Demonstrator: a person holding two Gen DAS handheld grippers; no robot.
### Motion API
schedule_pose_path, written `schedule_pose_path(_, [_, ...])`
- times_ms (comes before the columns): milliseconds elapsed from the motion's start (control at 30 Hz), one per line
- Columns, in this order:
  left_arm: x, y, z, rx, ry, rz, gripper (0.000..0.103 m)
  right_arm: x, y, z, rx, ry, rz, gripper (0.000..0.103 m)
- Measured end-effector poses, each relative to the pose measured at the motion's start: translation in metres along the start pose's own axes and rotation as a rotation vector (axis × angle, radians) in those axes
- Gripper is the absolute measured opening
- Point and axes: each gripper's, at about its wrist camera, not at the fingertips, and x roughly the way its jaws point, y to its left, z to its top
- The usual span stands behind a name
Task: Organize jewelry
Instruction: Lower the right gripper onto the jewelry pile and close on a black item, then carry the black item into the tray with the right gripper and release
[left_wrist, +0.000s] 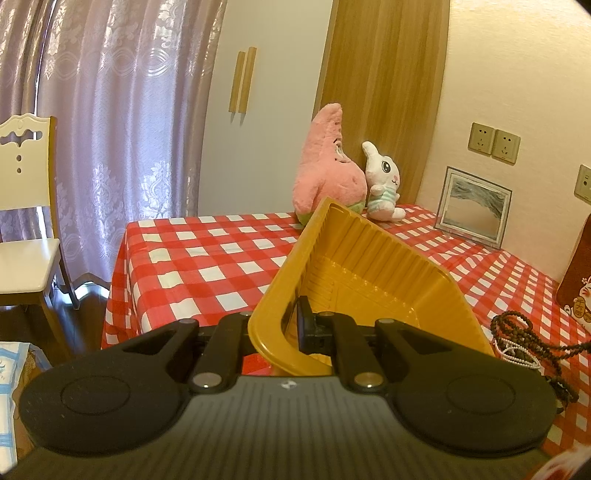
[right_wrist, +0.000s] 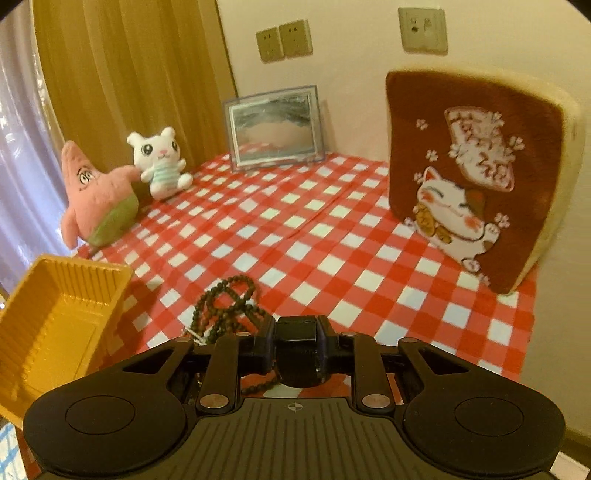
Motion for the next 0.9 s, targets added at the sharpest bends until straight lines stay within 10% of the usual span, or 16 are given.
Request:
schedule_pose_path(400, [-0.003, -0.002, -0.001, 0.006, -0.003, -0.012, 0.009, -0.042, 0.013, 0.019, -0.026, -0.078, 0.076, 0.023])
schedule_pose_path(900, [-0.005, -0.003, -0.002, 0.009, -0.005, -0.022, 0.009, -0.016, 0.132, 0.005, -0.097, 0.009, 0.435, 0.023])
